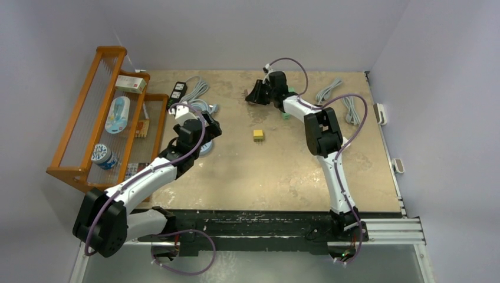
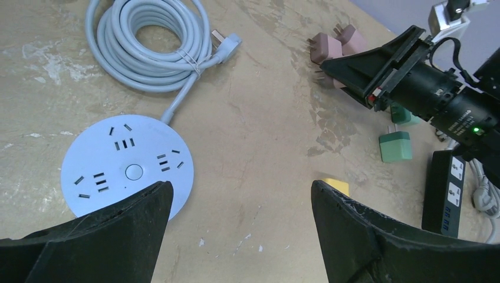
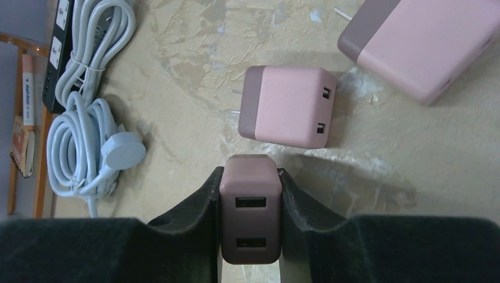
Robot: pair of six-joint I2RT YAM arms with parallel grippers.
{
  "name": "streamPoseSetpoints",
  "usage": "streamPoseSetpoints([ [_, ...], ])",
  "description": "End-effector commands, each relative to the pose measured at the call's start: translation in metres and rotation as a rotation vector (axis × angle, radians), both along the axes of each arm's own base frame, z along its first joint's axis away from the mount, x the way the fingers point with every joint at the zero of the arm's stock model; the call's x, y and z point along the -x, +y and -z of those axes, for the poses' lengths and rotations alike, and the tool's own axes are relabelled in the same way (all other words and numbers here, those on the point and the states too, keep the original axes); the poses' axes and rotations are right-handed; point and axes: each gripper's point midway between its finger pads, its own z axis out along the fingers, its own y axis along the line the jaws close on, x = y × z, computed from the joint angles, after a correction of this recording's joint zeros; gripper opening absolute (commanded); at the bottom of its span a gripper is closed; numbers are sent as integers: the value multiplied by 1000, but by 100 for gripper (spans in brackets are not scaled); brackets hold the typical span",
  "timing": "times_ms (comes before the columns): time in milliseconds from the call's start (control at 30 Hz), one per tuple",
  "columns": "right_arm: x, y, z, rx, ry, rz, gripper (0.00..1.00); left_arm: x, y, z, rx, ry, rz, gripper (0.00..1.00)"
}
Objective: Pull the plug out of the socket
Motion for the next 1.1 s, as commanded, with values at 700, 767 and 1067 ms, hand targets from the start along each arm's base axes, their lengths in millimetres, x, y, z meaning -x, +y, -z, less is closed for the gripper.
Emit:
streamPoseSetpoints([
  [700,40,-162,-245,283,-334,253,100,-7,-24,14,51,26,119,88],
  [767,79,-213,-252,292,-357,501,100,-12,-29,17,49,26,134,88],
  [1067,230,-335,-138,287,13,868,100,-29,-59,36,89,30,193,87],
])
